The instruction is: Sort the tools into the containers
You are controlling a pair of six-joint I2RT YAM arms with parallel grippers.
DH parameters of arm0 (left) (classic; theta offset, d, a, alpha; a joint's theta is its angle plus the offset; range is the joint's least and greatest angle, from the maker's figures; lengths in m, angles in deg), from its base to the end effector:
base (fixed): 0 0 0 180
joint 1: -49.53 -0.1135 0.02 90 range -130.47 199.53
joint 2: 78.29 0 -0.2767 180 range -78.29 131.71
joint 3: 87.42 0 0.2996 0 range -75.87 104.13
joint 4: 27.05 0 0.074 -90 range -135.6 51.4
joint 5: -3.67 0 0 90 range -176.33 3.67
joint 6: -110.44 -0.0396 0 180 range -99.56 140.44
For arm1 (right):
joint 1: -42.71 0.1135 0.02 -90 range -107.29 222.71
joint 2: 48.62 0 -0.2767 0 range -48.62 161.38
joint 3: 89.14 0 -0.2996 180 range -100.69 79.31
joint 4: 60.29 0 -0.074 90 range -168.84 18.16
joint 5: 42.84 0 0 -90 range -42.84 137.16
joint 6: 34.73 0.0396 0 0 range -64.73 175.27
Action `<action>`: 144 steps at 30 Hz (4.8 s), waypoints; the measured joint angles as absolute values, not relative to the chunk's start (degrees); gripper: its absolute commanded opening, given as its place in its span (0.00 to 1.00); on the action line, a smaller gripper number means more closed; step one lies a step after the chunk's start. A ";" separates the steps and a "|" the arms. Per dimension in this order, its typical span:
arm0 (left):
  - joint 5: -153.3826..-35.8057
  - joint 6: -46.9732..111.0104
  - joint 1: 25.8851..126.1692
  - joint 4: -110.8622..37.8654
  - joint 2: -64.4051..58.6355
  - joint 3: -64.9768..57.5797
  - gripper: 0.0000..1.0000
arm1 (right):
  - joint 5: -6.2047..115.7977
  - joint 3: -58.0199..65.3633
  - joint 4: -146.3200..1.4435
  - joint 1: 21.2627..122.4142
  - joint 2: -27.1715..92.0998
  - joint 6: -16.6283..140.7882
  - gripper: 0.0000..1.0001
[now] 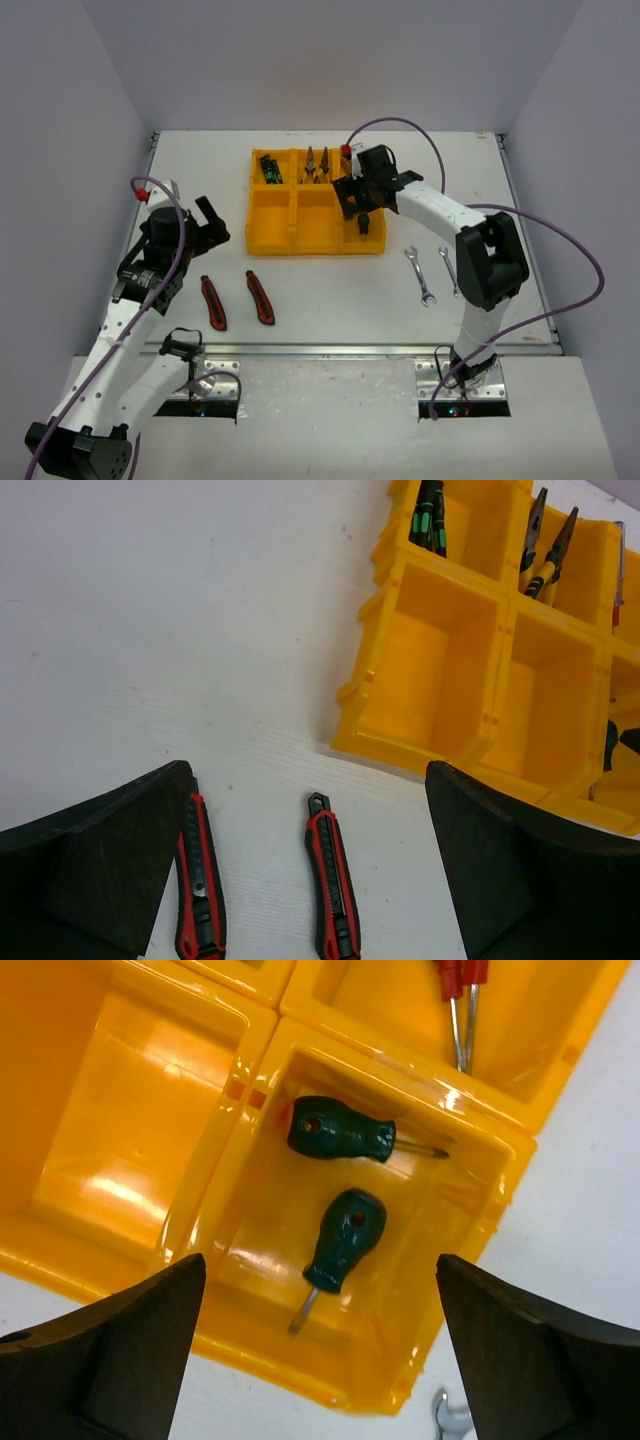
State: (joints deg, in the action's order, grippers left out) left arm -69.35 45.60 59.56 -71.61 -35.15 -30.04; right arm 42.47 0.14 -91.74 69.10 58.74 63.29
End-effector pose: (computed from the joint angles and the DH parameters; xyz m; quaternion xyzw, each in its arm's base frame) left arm 0.2039 -0.0243 0.3199 -0.1858 0.8408 -0.0267 0.5078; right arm 0.4183 0.2040 0.2074 -0.1345 0.9235 0.0692 0.3526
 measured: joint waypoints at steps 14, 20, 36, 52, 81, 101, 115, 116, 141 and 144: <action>-71.08 44.73 59.79 -71.10 -31.68 -30.15 1.00 | 37.56 13.39 -107.66 61.88 39.07 70.75 0.85; -72.16 44.56 60.39 -70.97 -31.65 -30.15 1.00 | 39.17 20.88 -111.60 59.01 45.60 69.95 0.72; -73.27 44.20 61.31 -70.90 -31.69 -30.15 1.00 | 43.24 20.16 -109.78 56.13 55.52 68.15 0.48; -73.73 43.38 63.11 -70.87 -31.48 -30.15 1.00 | 47.12 18.95 -110.81 51.82 57.36 68.08 0.18; -73.47 43.20 63.13 -70.50 -32.90 -30.20 1.00 | 41.90 30.25 -103.18 59.71 37.24 72.24 0.00; -73.26 43.20 63.13 -70.33 -33.67 -30.24 1.00 | 54.01 -0.36 -92.94 75.09 50.24 67.10 0.00; -73.34 43.18 63.13 -70.07 -33.87 -30.26 1.00 | 56.26 -17.91 -91.96 76.71 71.45 62.65 0.03; -73.38 43.18 63.13 -70.07 -33.89 -30.26 1.00 | 56.17 -17.56 -92.05 76.71 71.45 62.49 0.08; -73.47 43.12 63.33 -69.89 -36.37 -30.79 1.00 | 42.47 7.45 -107.62 48.29 42.71 61.96 0.71; -73.47 43.12 63.82 -69.90 -35.95 -30.79 1.00 | 41.20 12.22 -111.78 43.71 47.70 61.64 0.67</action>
State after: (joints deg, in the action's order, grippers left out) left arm -73.47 43.12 63.82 -69.90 -35.95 -30.79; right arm 41.20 12.22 -111.78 43.71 47.70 61.64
